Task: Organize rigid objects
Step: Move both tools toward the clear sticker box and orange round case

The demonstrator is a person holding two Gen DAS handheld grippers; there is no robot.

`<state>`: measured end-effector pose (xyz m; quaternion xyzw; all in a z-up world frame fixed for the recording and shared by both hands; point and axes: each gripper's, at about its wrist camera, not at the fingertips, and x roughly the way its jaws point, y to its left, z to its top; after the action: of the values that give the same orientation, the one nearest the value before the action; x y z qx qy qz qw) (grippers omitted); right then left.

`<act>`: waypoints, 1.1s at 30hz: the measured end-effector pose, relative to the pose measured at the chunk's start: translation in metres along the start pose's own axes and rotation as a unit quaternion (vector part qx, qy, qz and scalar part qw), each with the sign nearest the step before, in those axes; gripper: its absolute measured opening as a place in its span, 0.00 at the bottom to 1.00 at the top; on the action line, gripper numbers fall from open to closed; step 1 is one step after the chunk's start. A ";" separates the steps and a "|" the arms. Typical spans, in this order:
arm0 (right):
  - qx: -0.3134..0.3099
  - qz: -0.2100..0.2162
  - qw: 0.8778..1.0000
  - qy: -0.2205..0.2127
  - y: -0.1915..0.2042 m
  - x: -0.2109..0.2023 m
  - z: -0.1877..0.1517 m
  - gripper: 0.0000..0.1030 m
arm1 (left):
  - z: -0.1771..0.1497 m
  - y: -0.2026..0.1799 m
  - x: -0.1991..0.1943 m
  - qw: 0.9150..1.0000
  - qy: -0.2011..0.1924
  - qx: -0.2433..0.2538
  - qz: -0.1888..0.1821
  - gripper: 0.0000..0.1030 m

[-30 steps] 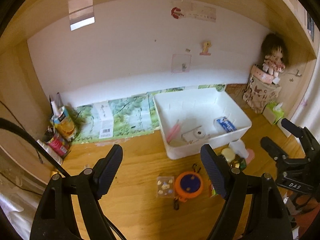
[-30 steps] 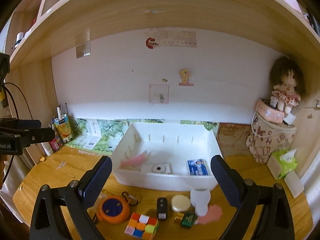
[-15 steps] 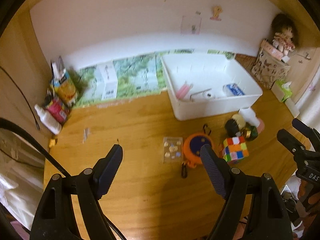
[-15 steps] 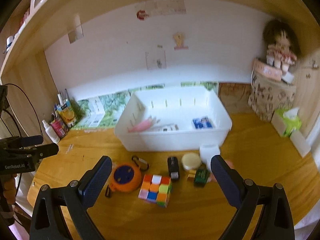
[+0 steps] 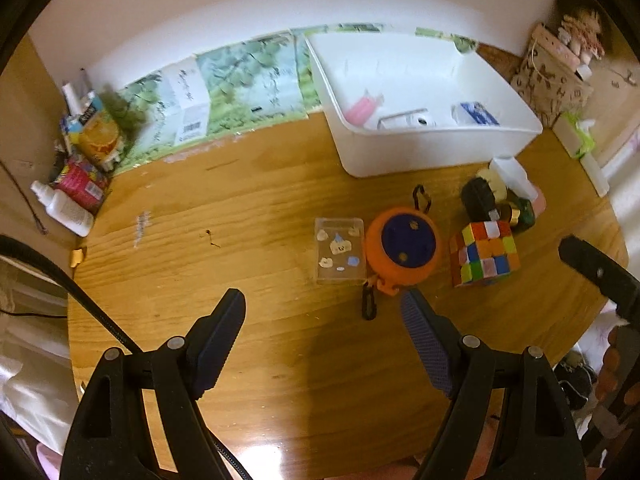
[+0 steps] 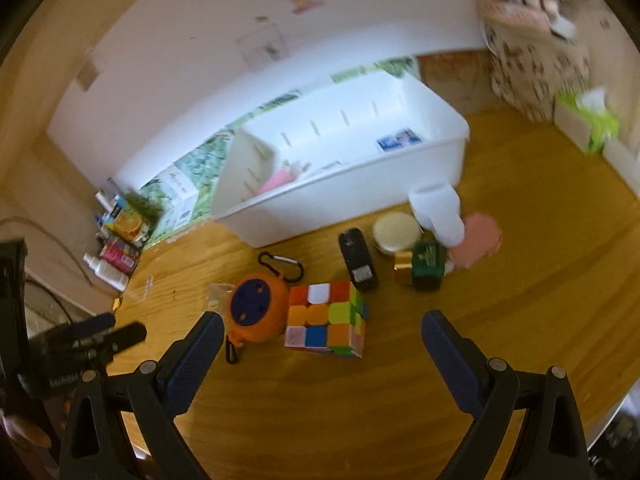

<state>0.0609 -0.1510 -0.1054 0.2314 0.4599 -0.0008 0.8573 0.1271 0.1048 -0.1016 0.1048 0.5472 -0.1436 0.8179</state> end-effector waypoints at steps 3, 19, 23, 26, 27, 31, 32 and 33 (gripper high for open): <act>0.031 0.004 0.999 0.015 -0.009 0.010 0.003 0.97 | 0.003 0.000 0.011 1.000 0.020 0.001 -0.010 0.80; 0.120 0.037 0.987 0.103 -0.016 0.063 -0.001 0.97 | 0.034 0.007 0.087 0.991 0.129 0.000 -0.032 0.80; 0.120 0.033 0.985 0.123 -0.013 0.076 0.000 0.97 | 0.036 0.008 0.103 0.988 0.151 0.006 -0.025 0.80; 0.119 0.028 0.983 0.138 -0.011 0.086 0.000 0.97 | 0.037 0.010 0.113 0.986 0.165 0.008 -0.023 0.80; 0.119 0.027 0.982 0.141 -0.011 0.088 0.000 0.97 | 0.037 0.011 0.115 0.985 0.167 0.005 -0.031 0.80; 0.120 0.021 0.980 0.157 -0.010 0.099 0.000 0.97 | 0.041 0.016 0.123 0.983 0.177 -0.002 -0.041 0.81; 0.120 0.020 0.980 0.160 -0.009 0.100 0.000 0.97 | 0.042 0.017 0.124 0.983 0.178 -0.003 -0.041 0.81; 0.119 0.019 0.979 0.162 -0.008 0.102 0.000 0.97 | 0.042 0.018 0.126 0.983 0.179 -0.004 -0.040 0.80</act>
<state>0.1178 -0.1368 -0.1896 0.3377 0.5852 -0.0020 0.7372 0.2152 0.0926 -0.2015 0.1035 0.6893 -0.1527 0.7006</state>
